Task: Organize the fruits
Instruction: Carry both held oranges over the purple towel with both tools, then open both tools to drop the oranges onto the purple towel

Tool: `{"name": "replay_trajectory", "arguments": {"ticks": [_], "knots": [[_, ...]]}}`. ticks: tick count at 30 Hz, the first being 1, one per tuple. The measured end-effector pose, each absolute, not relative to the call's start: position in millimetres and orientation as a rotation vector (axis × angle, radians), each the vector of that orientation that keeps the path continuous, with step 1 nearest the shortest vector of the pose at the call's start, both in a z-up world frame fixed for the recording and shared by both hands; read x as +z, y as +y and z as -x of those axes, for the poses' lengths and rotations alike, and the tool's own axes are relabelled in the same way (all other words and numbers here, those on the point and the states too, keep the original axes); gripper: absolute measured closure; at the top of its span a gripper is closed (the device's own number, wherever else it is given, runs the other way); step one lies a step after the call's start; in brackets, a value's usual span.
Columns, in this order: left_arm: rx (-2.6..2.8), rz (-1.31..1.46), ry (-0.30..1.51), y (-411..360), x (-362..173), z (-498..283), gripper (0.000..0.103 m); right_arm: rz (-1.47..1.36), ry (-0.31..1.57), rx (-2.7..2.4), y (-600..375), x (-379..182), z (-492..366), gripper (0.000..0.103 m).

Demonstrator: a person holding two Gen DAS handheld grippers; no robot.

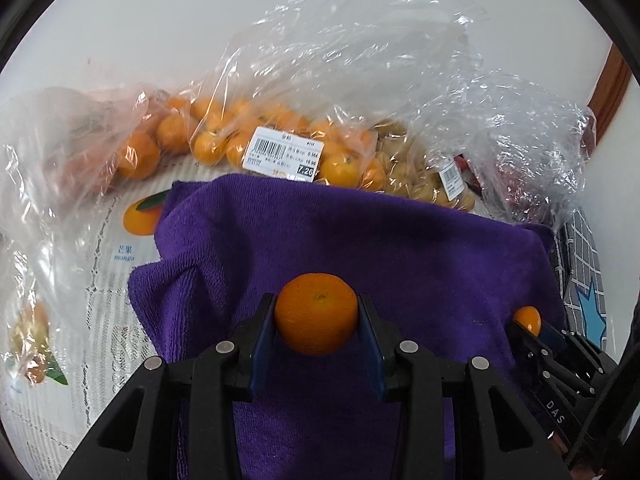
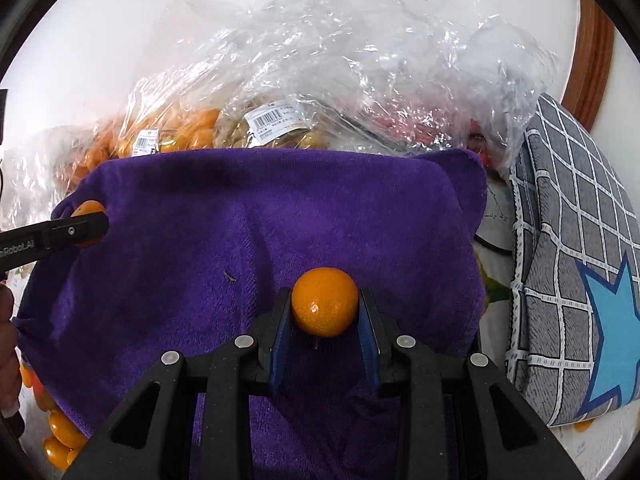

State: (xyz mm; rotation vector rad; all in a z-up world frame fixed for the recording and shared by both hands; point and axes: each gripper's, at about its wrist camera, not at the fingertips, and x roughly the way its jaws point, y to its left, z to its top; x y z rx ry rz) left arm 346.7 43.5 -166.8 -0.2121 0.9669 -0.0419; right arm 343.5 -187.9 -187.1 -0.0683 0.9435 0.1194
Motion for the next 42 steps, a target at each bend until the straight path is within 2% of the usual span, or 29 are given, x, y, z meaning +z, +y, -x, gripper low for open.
{"name": "replay_trajectory", "arguments": {"ticks": [3, 8, 11, 14, 16, 22, 27, 34, 39, 42], "knots": [[-0.038, 0.209, 0.977, 42.9, -169.5, -347.8, 0.065, 0.048, 0.934, 0.132, -189.6, -184.8, -342.0, 0.066], [-0.03, 0.191, 0.989, 37.1, -174.7, -350.2, 0.065, 0.038, 0.901, 0.138, -191.8, -176.8, -334.6, 0.035], [-0.024, 0.176, 1.002, 33.0, -173.6, -350.5, 0.063, 0.054, 0.876, 0.122, -191.4, -167.6, -327.5, 0.027], [-0.011, 0.167, 1.0, 27.2, -167.7, -350.7, 0.052, 0.066, 0.869, 0.116, -189.5, -157.6, -322.1, 0.021], [-0.007, 0.156, 0.985, 24.2, -158.4, -347.7, 0.049, 0.067, 0.871, 0.101, -189.7, -151.5, -318.0, 0.018], [-0.013, 0.116, 0.897, 9.5, -117.9, -327.8, 0.048, 0.074, 0.908, 0.035, -195.8, -131.6, -293.0, 0.017], [-0.04, 0.092, 0.823, 1.3, -88.4, -285.0, 0.048, 0.065, 0.865, 0.067, -206.2, -116.6, -249.6, 0.017], [-0.061, 0.13, 0.797, 15.3, -83.3, -223.5, 0.048, -0.082, 0.824, 0.103, -228.0, -113.7, -196.6, 0.017], [-0.047, 0.146, 0.762, 32.0, -88.4, -176.0, 0.048, -0.08, 0.828, 0.073, -232.5, -121.6, -166.0, 0.019], [-0.03, 0.158, 0.763, 40.4, -96.1, -157.0, 0.048, -0.06, 0.807, 0.072, -230.8, -125.0, -146.3, 0.027]]}}
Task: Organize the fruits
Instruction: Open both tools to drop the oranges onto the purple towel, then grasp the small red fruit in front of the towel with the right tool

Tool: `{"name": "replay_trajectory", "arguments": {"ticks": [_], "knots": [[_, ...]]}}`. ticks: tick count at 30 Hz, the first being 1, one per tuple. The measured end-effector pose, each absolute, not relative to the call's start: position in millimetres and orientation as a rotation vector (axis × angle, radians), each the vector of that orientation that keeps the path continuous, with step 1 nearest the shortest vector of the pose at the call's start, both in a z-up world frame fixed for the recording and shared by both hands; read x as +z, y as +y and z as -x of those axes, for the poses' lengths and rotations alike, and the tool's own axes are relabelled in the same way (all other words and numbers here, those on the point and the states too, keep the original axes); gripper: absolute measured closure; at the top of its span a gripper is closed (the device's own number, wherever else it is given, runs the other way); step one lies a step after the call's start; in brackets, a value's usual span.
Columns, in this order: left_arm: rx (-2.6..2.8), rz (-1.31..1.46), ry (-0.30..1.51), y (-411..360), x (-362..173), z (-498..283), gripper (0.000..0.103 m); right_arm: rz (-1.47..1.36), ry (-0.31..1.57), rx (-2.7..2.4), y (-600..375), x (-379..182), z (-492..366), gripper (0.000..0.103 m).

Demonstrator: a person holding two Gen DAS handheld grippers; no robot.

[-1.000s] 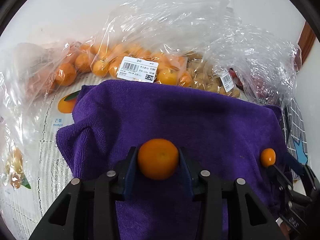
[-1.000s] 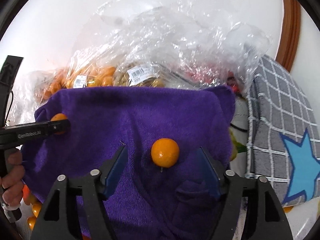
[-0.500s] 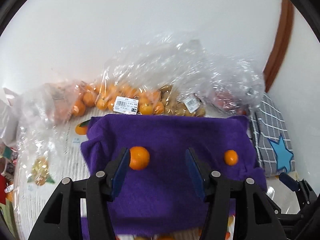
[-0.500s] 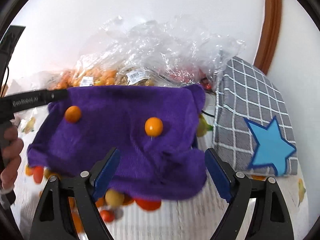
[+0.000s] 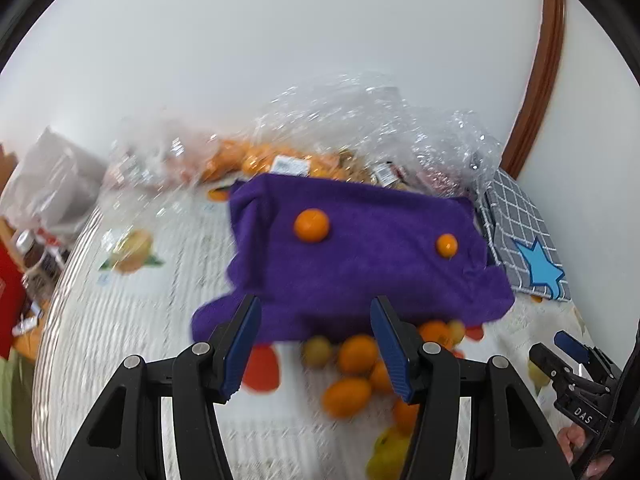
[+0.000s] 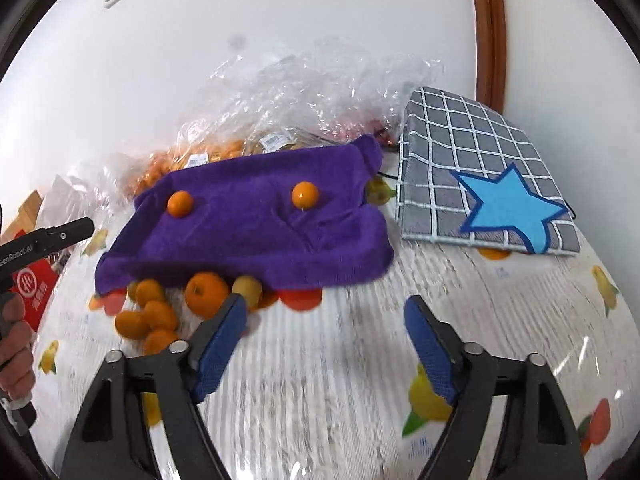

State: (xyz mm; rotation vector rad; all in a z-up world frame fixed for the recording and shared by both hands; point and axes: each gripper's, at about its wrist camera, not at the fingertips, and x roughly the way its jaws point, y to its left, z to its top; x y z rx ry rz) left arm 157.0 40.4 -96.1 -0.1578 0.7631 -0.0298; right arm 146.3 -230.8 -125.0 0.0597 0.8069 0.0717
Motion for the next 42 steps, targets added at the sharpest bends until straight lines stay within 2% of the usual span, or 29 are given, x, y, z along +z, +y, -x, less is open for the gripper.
{"name": "replay_trajectory", "arguments": {"ticks": [2, 9, 23, 31, 33, 34, 35, 42], "knots": [[-0.03, 0.17, 0.767, 45.9, -101.1, -146.6, 0.048, -0.028, 0.813, 0.063, -226.1, -130.2, -136.0, 0.037], [0.001, 0.175, 0.806, 61.7, -133.3, -123.9, 0.049, -0.04, 0.828, 0.077, -214.6, -153.1, -124.9, 0.057], [-0.055, 0.163, 0.854, 78.1, -180.4, -129.4, 0.049, 0.005, 0.911, 0.237, -168.2, -176.3, -161.0, 0.059], [-0.069, 0.172, 0.851, 79.8, -184.0, -130.7, 0.051, 0.03, 0.931, 0.211, -157.9, -185.6, -182.3, 0.059], [-0.073, 0.176, 0.849, 80.7, -183.7, -130.9, 0.051, 0.05, 0.93, 0.205, -153.6, -186.3, -184.7, 0.065], [-0.076, 0.184, 0.848, 80.9, -184.6, -131.4, 0.051, 0.062, 0.927, 0.207, -152.0, -186.3, -184.2, 0.074], [-0.079, 0.191, 0.846, 82.3, -184.2, -131.2, 0.051, 0.071, 0.925, 0.209, -150.4, -186.4, -183.4, 0.079], [-0.118, 0.245, 0.806, 86.7, -180.6, -125.2, 0.051, 0.024, 0.886, 0.234, -161.9, -179.5, -173.3, 0.079]]}}
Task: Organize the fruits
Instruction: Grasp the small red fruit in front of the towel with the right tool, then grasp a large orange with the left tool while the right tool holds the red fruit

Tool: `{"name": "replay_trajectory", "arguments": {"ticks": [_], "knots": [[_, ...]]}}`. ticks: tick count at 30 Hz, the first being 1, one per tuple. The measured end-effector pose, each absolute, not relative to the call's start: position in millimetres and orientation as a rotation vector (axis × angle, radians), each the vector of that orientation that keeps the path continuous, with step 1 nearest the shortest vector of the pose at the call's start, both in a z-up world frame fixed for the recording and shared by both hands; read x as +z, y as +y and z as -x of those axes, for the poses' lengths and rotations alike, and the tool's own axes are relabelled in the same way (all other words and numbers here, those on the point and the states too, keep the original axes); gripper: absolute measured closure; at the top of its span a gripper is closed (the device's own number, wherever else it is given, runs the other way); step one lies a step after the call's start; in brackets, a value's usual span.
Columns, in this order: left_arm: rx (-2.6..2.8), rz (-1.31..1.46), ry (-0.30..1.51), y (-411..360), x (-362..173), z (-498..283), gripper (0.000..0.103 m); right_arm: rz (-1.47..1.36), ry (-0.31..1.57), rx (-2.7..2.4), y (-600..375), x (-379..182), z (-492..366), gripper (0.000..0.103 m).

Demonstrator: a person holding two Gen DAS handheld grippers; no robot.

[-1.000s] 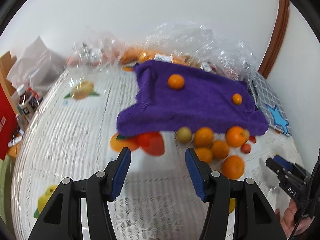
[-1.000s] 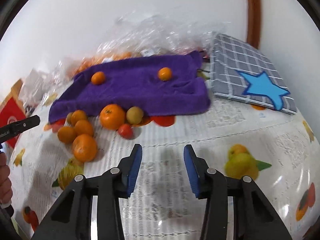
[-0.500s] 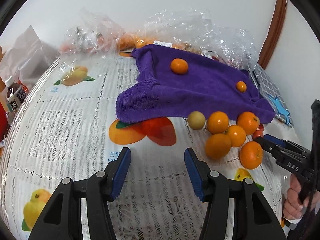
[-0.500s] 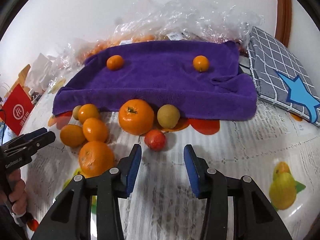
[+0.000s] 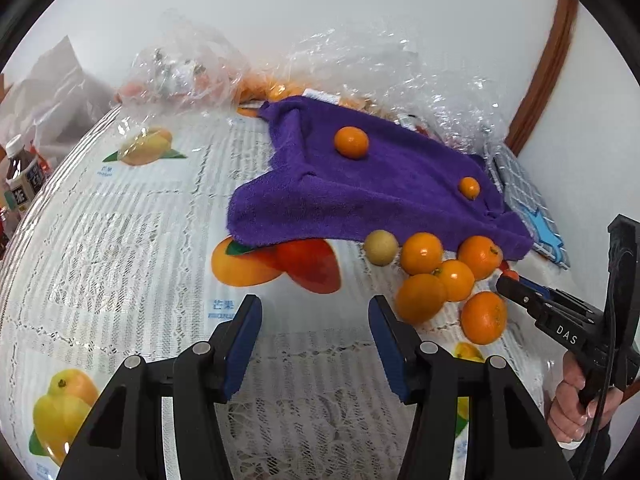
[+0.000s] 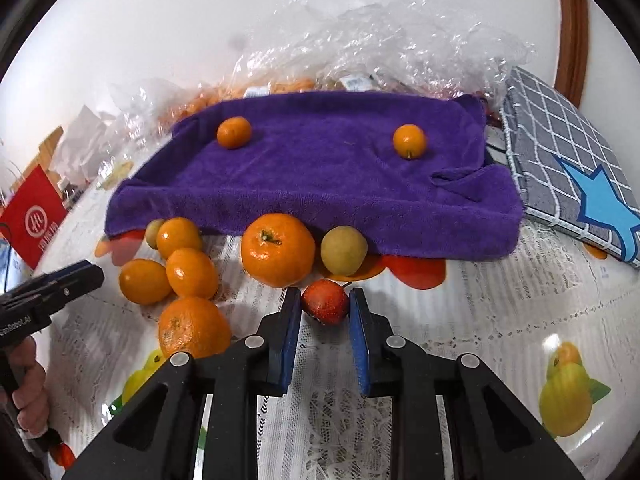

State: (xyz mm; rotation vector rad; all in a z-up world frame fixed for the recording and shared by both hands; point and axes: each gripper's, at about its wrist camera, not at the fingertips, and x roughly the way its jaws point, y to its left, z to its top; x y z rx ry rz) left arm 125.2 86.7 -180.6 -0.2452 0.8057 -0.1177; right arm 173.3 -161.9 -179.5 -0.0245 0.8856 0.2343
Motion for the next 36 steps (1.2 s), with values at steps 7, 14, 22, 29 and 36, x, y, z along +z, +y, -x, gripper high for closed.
{"name": "replay_trajectory", "arguments": {"ticks": [7, 14, 22, 29, 36], "knots": [[-0.228, 0.186, 0.831, 61.1, -180.0, -123.0, 0.051, 0.021, 0.865, 0.204, -183.2, -173.8, -154.2, 0.079], [-0.214, 0.081, 0.86, 38.1, -181.5, -133.4, 0.051, 0.009, 0.854, 0.157, -205.8, -171.7, -134.8, 0.079], [-0.238, -0.045, 0.873, 9.6, -180.2, -153.6, 0.051, 0.027, 0.869, 0.154, -204.1, -173.7, -134.3, 0.079], [-0.318, -0.01, 0.874, 7.4, -179.9, -157.2, 0.07, -0.007, 0.872, 0.187, -208.8, -174.3, -136.0, 0.079], [-0.329, 0.134, 0.799, 24.7, -172.0, -146.9, 0.072, -0.052, 0.857, 0.189, -213.4, -173.5, -136.3, 0.079]]}}
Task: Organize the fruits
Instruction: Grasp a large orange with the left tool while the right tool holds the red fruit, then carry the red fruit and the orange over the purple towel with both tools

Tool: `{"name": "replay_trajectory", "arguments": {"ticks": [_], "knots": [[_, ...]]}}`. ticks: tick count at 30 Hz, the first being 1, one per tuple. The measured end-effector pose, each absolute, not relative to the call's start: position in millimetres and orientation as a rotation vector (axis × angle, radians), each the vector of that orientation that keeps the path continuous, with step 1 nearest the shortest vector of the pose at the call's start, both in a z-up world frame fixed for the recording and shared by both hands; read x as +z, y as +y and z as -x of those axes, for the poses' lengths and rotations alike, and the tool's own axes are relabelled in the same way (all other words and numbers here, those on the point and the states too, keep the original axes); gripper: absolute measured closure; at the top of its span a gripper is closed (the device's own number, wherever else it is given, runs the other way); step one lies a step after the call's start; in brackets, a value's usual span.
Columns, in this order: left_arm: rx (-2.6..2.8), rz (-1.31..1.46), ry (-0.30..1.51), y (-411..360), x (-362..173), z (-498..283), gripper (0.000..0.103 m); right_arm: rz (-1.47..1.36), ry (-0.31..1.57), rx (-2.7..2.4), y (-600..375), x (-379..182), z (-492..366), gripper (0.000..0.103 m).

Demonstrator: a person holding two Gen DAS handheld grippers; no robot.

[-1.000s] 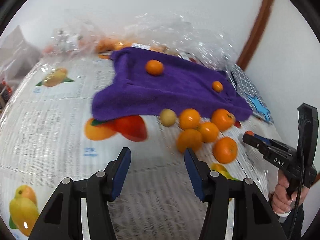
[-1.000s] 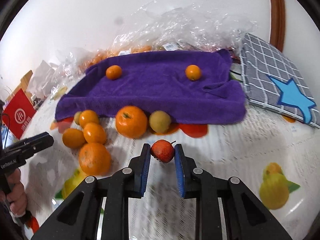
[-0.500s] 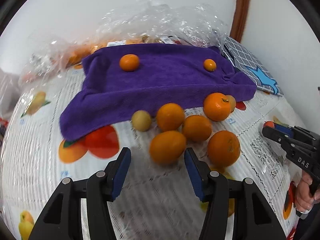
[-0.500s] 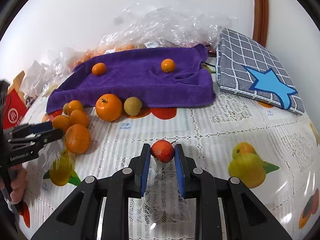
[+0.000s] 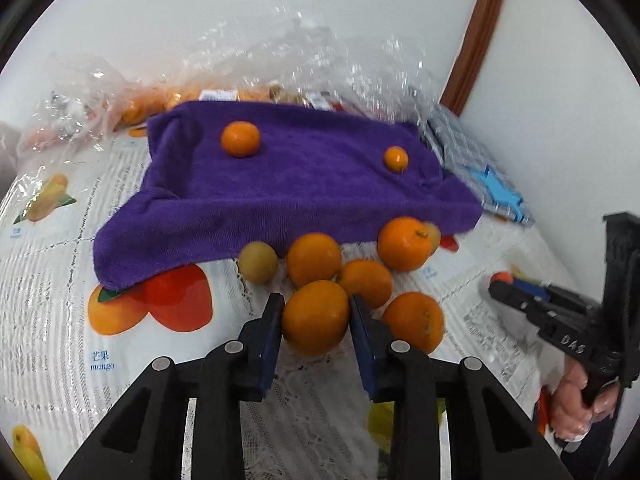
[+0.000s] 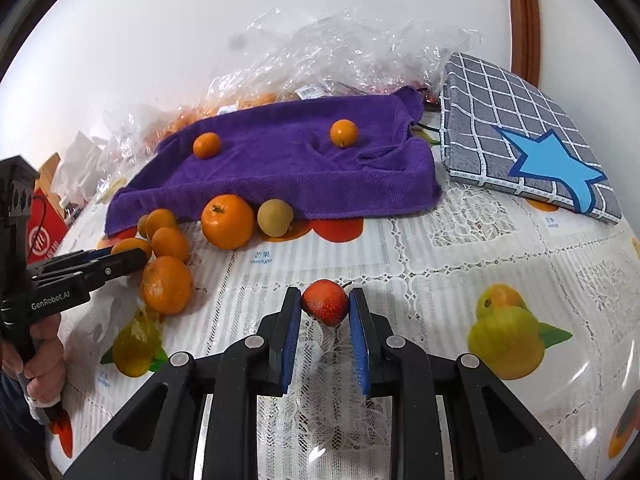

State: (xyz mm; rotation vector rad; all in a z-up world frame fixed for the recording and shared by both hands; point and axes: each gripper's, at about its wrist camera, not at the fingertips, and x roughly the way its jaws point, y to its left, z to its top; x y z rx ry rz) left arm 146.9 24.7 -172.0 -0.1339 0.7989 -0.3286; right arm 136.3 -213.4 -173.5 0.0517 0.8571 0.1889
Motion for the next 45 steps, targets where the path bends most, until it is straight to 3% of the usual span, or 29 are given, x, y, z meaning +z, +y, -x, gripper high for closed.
{"name": "replay_trajectory", "arguments": {"ticks": [33, 45], "knots": [[-0.274, 0.186, 0.666, 39.3, -151.5, -133.7, 0.072, -0.101, 0.827, 0.171, -221.1, -167.1, -133.9, 0.079], [-0.173, 0.248, 0.591, 60.9, -112.4, -151.1, 0.072, -0.065, 0.759, 0.211, -217.4, -118.2, -164.6, 0.079]]}}
